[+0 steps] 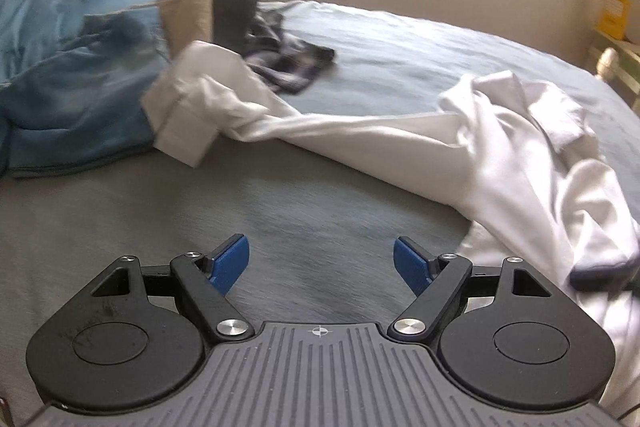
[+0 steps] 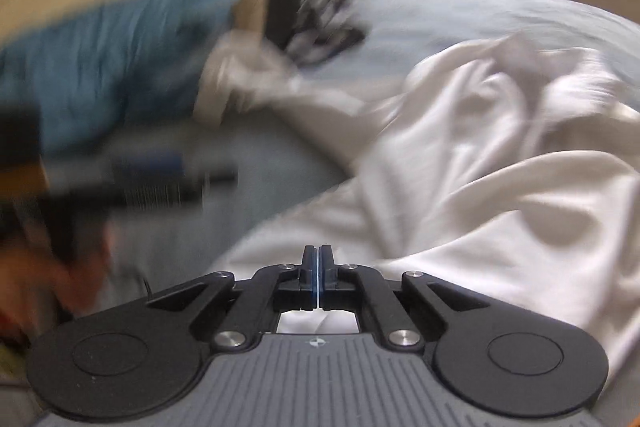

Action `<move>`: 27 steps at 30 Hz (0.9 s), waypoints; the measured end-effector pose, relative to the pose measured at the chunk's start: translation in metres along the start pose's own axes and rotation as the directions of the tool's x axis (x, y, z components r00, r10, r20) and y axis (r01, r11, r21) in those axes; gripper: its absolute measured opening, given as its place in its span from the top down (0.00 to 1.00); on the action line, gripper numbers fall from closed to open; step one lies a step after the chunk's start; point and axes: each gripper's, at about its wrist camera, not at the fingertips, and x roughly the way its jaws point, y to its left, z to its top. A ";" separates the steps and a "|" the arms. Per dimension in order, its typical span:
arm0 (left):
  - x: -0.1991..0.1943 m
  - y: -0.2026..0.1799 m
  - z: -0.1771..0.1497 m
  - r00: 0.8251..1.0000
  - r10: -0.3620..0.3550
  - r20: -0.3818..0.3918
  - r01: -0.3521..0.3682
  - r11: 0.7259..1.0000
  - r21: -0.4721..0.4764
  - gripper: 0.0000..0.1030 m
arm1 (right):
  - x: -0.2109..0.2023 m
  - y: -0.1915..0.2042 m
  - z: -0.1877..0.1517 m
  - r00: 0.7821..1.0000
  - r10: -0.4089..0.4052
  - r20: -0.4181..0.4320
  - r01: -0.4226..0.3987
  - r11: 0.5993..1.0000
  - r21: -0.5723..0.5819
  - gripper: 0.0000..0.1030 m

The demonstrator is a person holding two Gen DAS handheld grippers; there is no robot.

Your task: Fold clothes

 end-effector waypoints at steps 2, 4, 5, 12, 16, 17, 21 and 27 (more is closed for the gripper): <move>0.001 -0.006 -0.002 1.000 -0.009 -0.009 0.009 1.000 0.015 0.22 | -0.018 -0.014 0.004 0.999 0.035 0.040 -0.037 0.998 0.052 1.00; 0.004 -0.011 -0.003 1.000 -0.013 -0.025 0.014 1.000 0.024 0.22 | -0.033 -0.023 0.007 0.995 0.082 0.059 -0.086 0.994 0.066 1.00; 0.005 -0.013 -0.003 0.999 -0.015 -0.034 0.016 0.999 0.028 0.22 | -0.034 -0.020 0.008 0.994 0.094 0.047 -0.095 0.995 0.023 0.98; 0.008 -0.021 -0.012 0.997 -0.006 -0.075 0.010 0.999 0.047 0.22 | 0.016 0.043 -0.019 0.991 -0.041 -0.126 -0.028 0.868 -0.496 0.67; 0.012 -0.023 -0.013 0.996 -0.012 -0.087 0.016 0.999 0.049 0.22 | 0.029 0.062 -0.041 0.981 -0.063 -0.182 -0.072 0.755 -0.651 0.62; 0.013 -0.023 -0.014 0.996 -0.014 -0.091 0.019 0.999 0.047 0.22 | 0.032 0.065 -0.045 0.979 -0.073 -0.188 -0.075 0.736 -0.673 0.60; 0.019 -0.025 -0.014 0.994 -0.026 -0.103 0.030 0.999 0.042 0.22 | 0.051 0.065 -0.054 0.971 -0.128 -0.201 -0.046 0.726 -0.686 0.63; 0.023 -0.020 -0.010 0.992 -0.041 -0.115 0.041 0.999 0.001 0.22 | 0.034 0.035 -0.024 0.991 -0.046 -0.122 -0.010 0.906 -0.423 0.99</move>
